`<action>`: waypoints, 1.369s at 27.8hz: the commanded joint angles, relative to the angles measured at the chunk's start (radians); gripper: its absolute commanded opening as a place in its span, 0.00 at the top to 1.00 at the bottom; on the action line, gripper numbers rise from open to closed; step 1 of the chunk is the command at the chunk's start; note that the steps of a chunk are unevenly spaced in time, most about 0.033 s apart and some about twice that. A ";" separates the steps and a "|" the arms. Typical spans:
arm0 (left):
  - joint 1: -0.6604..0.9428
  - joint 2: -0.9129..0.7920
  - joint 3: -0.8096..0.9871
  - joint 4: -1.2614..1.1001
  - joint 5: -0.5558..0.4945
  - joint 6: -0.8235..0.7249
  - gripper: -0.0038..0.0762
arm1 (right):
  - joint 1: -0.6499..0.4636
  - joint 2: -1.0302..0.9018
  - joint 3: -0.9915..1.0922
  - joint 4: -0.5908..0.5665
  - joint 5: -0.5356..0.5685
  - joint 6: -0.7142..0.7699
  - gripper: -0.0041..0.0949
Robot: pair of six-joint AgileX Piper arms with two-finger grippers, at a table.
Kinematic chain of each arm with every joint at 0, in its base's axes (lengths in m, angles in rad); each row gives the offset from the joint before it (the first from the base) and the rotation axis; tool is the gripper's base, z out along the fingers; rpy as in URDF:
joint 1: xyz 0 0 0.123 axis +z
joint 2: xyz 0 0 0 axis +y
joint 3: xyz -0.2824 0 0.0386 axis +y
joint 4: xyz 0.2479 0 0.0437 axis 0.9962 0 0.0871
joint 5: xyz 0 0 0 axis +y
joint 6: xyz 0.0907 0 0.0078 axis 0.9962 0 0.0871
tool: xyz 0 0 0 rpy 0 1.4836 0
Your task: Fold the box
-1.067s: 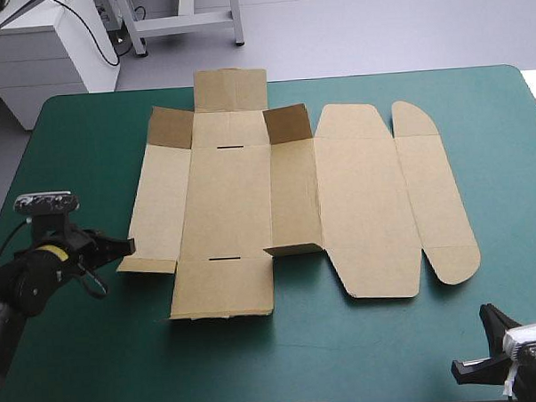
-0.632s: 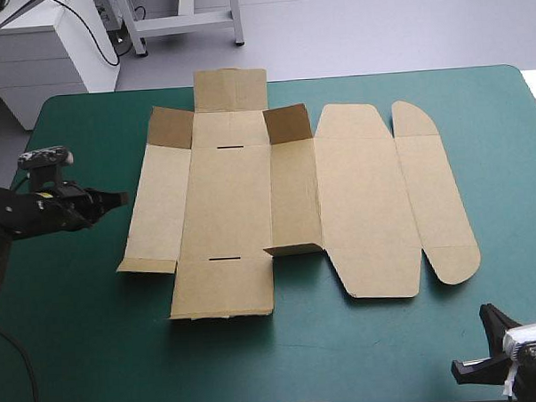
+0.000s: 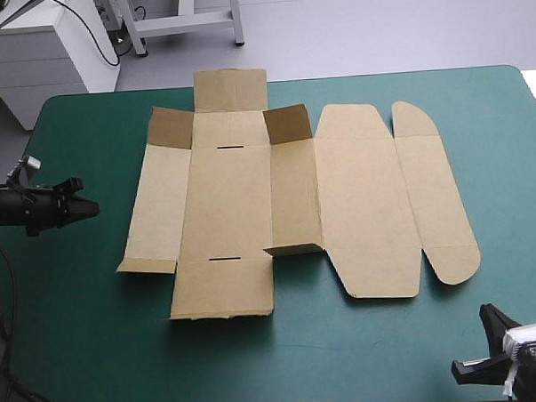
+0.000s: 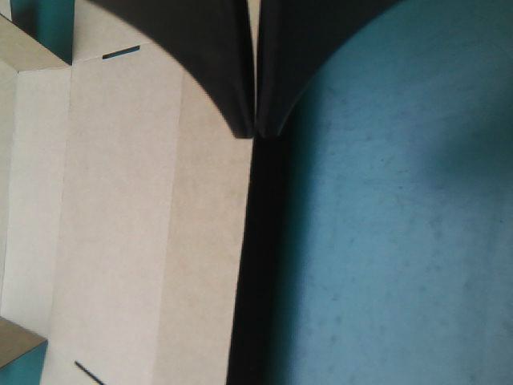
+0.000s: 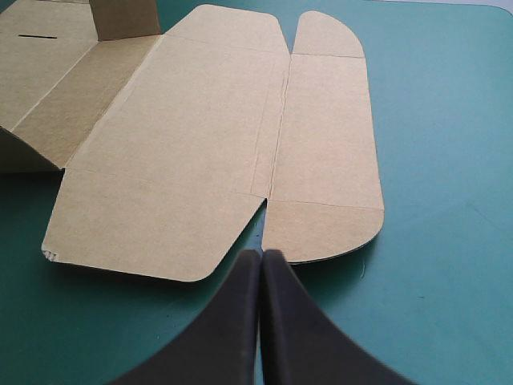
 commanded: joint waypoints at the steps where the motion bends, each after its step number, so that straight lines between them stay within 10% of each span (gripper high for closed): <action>1: 0.001 -0.030 -0.030 -0.019 0.095 -0.010 0.95 | 0.000 -0.022 -0.022 -0.001 -0.078 0.000 0.98; 6: -0.026 -0.025 -0.030 -0.017 0.081 -0.027 0.89 | 0.000 -0.022 -0.022 -0.001 -0.078 0.000 0.98; 14: -0.129 -0.023 -0.030 0.121 0.002 -0.086 0.27 | 0.000 -0.022 -0.022 -0.001 -0.078 0.000 0.98; 38: -0.288 0.151 -0.009 -0.044 0.057 -0.086 0.27 | 0.000 -0.022 -0.022 -0.001 -0.078 0.000 0.98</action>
